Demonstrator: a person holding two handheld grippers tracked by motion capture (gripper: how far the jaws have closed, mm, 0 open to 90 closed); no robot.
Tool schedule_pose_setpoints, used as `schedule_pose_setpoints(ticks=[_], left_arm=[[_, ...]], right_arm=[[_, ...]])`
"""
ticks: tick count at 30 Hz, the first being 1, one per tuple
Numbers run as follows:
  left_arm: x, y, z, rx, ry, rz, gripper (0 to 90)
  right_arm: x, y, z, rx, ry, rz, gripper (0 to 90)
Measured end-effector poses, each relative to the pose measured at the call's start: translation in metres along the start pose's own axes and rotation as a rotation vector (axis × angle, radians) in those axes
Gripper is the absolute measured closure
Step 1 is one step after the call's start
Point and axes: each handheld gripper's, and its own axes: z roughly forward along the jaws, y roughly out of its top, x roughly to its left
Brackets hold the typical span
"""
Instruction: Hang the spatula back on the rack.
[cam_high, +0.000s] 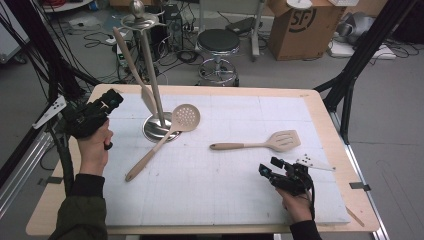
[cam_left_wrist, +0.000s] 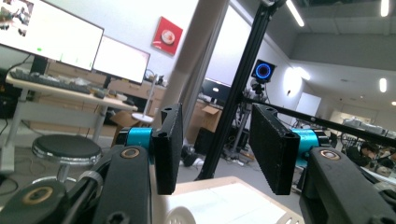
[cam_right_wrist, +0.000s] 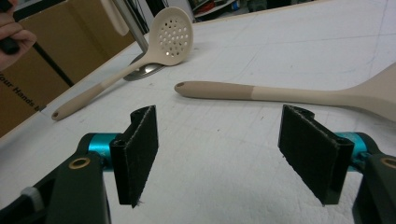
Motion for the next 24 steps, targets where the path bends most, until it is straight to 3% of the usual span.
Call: schedule_pose_setpoints(ticks=[3, 15, 24], left_arm=[[-0.005, 0.005, 0.004, 0.024, 0.002, 0.018, 52.4], [-0.035, 0.026, 0.017, -0.019, -0.058, 0.076, 48.8], [-0.054, 0.036, 0.026, -0.021, -0.094, 0.109, 47.2]], right_arm=[[0.000, 0.000, 0.000, 0.000, 0.001, 0.002, 28.5], [0.000, 0.000, -0.001, -0.004, 0.001, 0.002, 28.5], [0.000, 0.000, -0.001, -0.005, 0.002, 0.002, 28.5]])
